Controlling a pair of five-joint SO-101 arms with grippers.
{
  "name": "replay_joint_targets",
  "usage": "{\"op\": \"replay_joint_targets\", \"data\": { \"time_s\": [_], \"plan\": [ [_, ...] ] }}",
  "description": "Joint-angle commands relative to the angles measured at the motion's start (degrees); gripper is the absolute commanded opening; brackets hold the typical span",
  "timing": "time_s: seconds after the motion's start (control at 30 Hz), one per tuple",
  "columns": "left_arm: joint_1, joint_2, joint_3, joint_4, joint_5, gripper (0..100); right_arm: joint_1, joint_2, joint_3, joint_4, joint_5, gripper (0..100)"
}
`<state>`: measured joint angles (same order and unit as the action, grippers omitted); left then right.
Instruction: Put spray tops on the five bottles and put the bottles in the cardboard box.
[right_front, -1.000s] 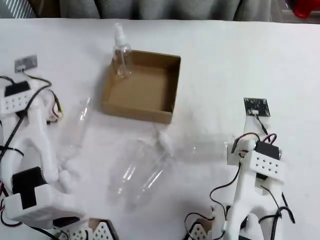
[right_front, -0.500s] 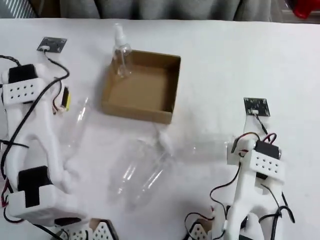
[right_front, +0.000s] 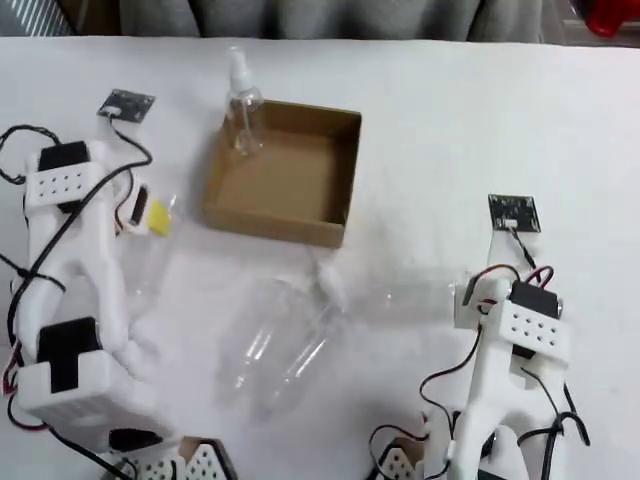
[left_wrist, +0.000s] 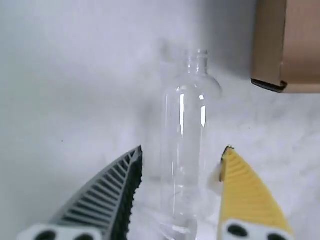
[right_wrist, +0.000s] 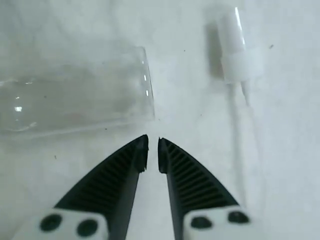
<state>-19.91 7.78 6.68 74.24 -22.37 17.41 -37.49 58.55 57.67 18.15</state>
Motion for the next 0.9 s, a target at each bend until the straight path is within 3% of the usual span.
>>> {"op": "replay_joint_targets", "data": {
  "time_s": [0.0, 0.13, 0.87],
  "plan": [
    [1.27, 0.75, -0.62, -3.08, -0.26, 28, -0.57, 0.13, -0.26, -0.75, -0.09, 1.6],
    [1.27, 0.92, -0.62, -3.87, -0.7, 33, -0.57, 0.22, -0.26, -0.75, 0.0, 1.6],
    [3.65, 15.52, -13.19, -2.11, -2.9, 33, -0.57, 0.22, -0.18, -0.75, 0.09, 1.6]
  ]
}}
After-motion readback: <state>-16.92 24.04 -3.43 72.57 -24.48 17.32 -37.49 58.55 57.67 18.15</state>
